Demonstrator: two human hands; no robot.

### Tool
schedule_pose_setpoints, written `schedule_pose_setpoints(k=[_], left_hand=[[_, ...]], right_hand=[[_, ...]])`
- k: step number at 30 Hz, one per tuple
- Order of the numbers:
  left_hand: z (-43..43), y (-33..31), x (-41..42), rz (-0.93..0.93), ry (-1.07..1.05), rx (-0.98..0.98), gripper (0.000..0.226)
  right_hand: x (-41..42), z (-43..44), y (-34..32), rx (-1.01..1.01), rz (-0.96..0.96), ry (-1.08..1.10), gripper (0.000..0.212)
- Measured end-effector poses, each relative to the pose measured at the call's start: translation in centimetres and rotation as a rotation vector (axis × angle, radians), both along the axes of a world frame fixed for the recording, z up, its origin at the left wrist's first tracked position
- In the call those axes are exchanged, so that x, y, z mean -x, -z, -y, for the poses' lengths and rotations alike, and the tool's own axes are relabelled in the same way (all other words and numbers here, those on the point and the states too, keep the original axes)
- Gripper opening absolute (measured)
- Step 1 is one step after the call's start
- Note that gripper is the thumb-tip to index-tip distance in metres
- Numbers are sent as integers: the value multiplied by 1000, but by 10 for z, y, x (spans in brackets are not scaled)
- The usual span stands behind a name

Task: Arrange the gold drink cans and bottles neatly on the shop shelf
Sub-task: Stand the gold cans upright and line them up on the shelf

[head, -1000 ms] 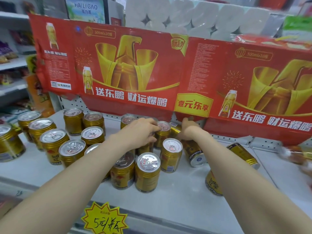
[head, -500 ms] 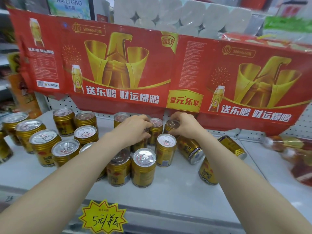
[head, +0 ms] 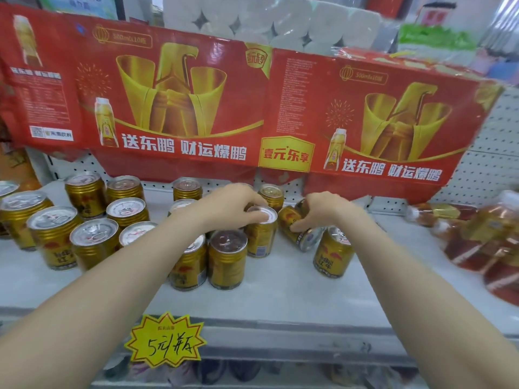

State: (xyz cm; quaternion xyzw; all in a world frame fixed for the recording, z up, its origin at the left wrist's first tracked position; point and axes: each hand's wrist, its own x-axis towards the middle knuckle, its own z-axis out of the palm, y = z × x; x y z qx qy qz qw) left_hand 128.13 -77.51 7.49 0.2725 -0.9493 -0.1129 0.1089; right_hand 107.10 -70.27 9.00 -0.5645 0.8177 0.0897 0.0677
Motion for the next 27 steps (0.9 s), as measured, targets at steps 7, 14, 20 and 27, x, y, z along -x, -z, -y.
schedule_pose_setpoints(k=[7, 14, 20, 27], left_hand=[[-12, 12, 7, 54, -48, 161, 46], [-25, 17, 6, 12, -104, 205, 33], [-32, 17, -4, -16, -124, 146, 31], [-40, 21, -11, -93, -99, 110, 31]], right_hand=[[-21, -3, 40, 62, -227, -54, 64], [-26, -5, 45, 200, -144, -71, 75], [-19, -14, 39, 349, 79, -66, 86], [-7, -17, 29, 440, 380, -103, 82]])
